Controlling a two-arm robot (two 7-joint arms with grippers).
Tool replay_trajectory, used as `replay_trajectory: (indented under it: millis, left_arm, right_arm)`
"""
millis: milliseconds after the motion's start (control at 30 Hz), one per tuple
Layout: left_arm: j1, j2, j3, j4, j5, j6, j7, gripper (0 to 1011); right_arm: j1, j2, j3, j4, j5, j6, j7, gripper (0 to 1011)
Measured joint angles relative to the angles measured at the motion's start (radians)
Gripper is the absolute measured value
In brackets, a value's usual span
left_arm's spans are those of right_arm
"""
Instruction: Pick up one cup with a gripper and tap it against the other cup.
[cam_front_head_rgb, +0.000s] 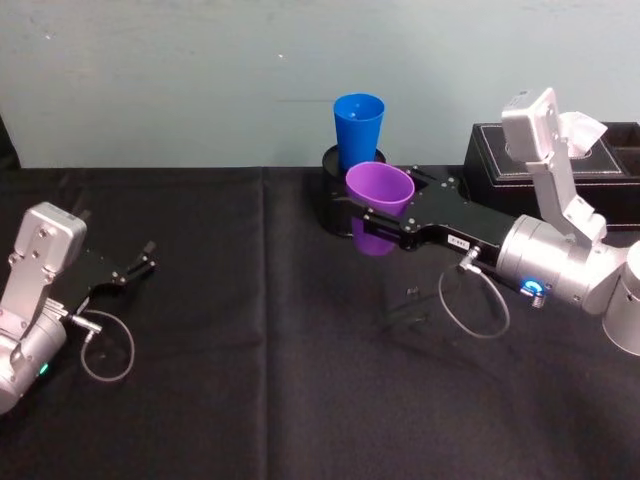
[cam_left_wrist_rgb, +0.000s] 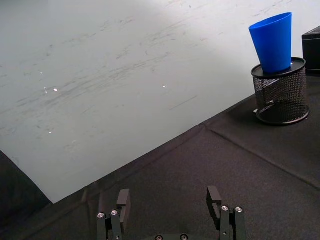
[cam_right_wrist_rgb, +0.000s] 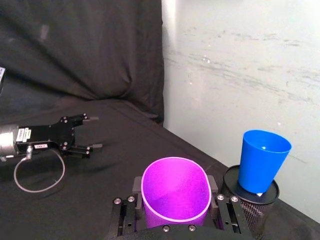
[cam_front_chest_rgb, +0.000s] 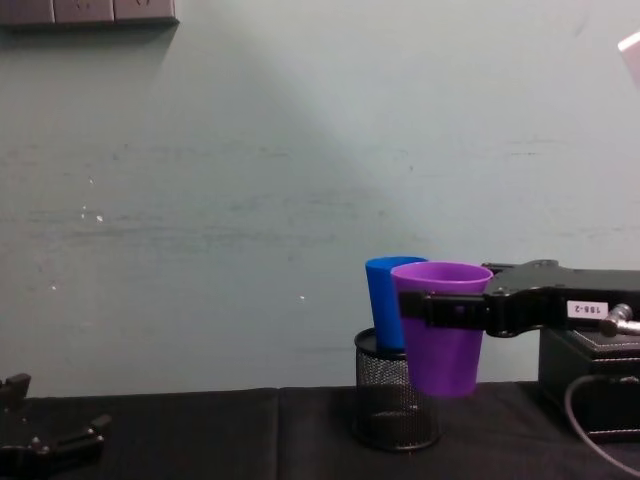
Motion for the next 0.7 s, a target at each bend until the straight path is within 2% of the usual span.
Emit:
replay_trajectory:
  millis: [233,467,700]
  left_arm:
    - [0.0,0.0,0.0,0.0,0.0,0.0,0.0,1000]
    - [0.0,0.0,0.0,0.0,0.0,0.0,0.0,1000]
    - [0.0,0.0,0.0,0.0,0.0,0.0,0.0,1000]
  right_arm:
    - [0.023,-0.017,-0.019,0.044,-0.011,-0.007,-0.018,723]
    - [0.067,-0.075,-0.03,0.148,-0.053,-0.055,-0.064,723]
    - [0.108,-0.137,-0.023,0.243,-0.09,-0.09,-0.105,723]
